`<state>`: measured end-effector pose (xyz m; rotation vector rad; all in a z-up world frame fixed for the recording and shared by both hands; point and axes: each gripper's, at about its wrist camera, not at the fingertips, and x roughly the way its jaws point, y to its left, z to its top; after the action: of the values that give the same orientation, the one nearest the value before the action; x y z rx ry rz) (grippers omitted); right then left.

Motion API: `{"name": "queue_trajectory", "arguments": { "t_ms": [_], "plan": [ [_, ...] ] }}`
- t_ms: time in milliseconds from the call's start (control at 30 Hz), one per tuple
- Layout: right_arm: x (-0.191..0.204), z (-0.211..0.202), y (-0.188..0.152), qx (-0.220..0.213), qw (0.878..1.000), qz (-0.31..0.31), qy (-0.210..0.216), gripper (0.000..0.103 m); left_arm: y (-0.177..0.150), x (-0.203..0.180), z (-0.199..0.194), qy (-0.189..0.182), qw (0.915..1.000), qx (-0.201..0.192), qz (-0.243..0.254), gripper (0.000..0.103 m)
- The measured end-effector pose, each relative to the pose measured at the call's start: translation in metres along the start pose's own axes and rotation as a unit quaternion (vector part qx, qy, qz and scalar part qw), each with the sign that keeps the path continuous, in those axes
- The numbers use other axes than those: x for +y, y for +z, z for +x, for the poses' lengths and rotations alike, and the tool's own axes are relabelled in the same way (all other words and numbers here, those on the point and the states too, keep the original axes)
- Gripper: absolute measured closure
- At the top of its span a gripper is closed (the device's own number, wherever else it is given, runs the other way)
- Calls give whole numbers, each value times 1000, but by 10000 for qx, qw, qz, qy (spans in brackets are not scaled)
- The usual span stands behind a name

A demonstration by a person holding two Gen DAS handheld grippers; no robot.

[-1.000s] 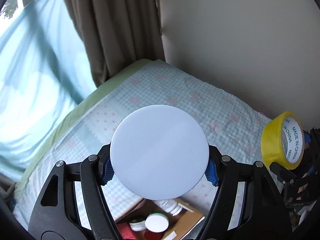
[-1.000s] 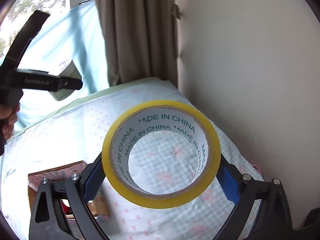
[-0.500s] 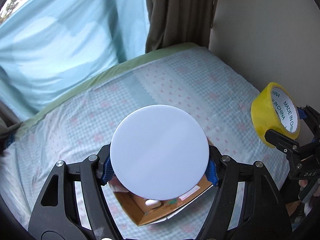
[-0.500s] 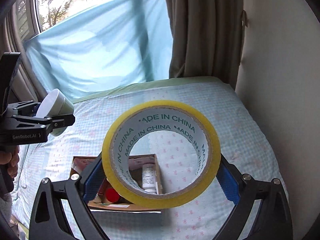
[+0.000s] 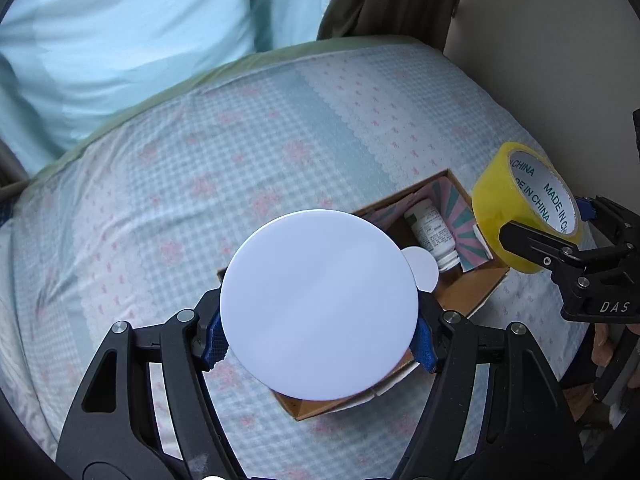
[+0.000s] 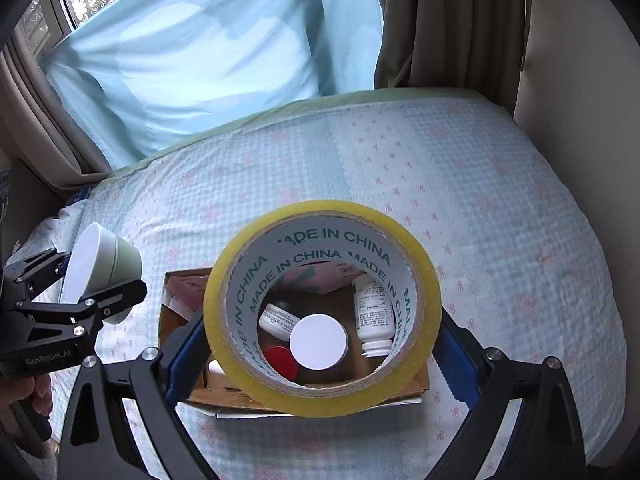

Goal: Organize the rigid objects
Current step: 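Carry the green jar and tape roll over the box and release both inside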

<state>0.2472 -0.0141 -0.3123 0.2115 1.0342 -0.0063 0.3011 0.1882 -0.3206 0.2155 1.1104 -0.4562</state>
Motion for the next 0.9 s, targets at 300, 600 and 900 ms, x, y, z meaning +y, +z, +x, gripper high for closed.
{"name": "queue_trajectory", "arguments": {
  "t_ms": [300,600,900],
  "plan": [
    [2,68,-24,745,9972,103,46,6,-49,10,76,-125,9930,626,-990,35],
    [0,116,-16,1294,9905,436,135,6,-63,11,115,102,9807,959,-1700,35],
    [3,148,4,1841,9821,263,291,6,-53,10,131,262,9700,1217,-2089,35]
  ]
}}
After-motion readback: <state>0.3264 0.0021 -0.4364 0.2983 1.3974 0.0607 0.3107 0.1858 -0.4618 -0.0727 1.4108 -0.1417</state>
